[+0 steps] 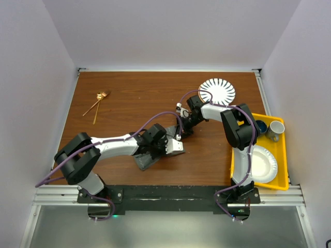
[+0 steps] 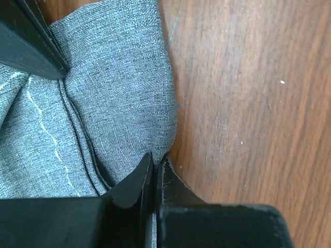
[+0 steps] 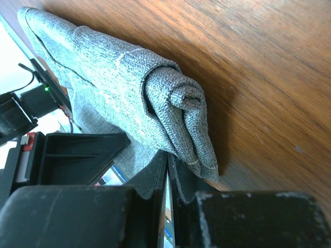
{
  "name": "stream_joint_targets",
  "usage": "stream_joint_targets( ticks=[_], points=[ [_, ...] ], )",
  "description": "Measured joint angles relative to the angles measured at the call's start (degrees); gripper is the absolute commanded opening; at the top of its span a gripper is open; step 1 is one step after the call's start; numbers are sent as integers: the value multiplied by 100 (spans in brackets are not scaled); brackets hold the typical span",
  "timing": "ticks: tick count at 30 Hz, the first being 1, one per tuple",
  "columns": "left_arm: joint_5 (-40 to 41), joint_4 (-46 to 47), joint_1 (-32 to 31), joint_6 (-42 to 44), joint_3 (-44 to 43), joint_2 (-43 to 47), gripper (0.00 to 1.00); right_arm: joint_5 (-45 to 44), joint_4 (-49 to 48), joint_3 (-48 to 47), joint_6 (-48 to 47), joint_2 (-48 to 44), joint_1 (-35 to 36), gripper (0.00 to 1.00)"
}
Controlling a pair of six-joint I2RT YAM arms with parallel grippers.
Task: Fold the napkin into a case and place the utensils inside
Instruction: Pick up the 2/3-rectangle-folded napkin from the center of the board, then fold the 2/3-rectangle-folded napkin at the center of the board.
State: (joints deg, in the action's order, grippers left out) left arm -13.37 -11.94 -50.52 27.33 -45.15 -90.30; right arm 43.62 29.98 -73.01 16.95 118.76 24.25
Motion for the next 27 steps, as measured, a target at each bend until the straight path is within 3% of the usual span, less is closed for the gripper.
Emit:
stream_joint_targets(
  ticks=[11,21,27],
  points=[
    [-2529,-1661,1665,402,-1150,-323,0,2,2,0,-22,0,0,8],
    [-4341,-2715,2837,492,-2232,-2251,0,2,7,-4,-37,0,0,8],
    [-5064,-3047,3222,503,-2490,-2940,0,-9,46,-31,-39,-2,4,11]
  ],
)
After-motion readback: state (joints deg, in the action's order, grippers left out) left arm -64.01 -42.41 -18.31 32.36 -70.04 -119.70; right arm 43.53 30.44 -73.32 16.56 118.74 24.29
